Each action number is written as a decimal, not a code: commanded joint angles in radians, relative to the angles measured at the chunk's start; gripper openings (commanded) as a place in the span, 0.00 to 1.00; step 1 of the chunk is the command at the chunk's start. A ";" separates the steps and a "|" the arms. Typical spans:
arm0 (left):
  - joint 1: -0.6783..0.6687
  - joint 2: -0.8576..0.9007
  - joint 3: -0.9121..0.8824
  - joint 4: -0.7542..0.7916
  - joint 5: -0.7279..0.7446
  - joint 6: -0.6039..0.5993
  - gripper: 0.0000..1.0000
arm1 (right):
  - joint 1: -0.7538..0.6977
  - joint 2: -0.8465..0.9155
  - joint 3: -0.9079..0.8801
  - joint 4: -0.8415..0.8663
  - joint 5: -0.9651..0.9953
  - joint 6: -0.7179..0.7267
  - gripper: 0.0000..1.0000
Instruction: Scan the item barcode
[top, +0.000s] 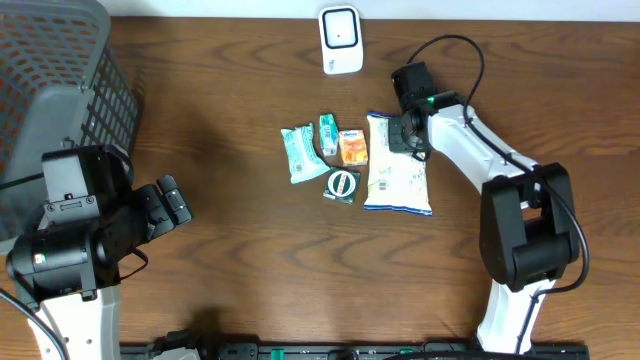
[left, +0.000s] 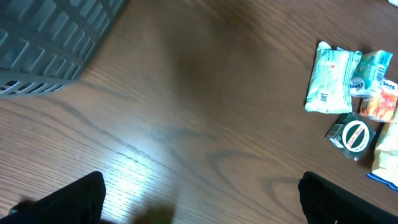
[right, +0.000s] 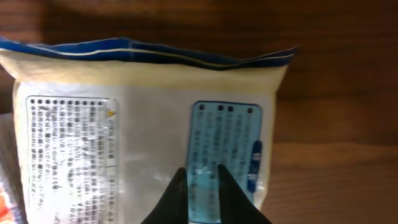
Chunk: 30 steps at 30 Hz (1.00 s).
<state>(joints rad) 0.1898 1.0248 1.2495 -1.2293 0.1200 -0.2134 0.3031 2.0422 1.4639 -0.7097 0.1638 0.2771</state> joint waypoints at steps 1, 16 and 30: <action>0.005 0.000 -0.003 -0.001 -0.016 -0.009 0.98 | -0.003 -0.043 0.043 -0.040 0.051 -0.017 0.09; 0.005 0.000 -0.003 -0.001 -0.016 -0.010 0.98 | 0.044 -0.183 0.112 -0.447 -0.245 -0.020 0.20; 0.005 0.000 -0.003 -0.001 -0.016 -0.010 0.98 | 0.049 -0.185 -0.260 -0.256 -0.100 0.079 0.01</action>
<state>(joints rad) 0.1898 1.0248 1.2495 -1.2297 0.1200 -0.2134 0.3687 1.8557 1.1980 -0.9558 -0.0257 0.3012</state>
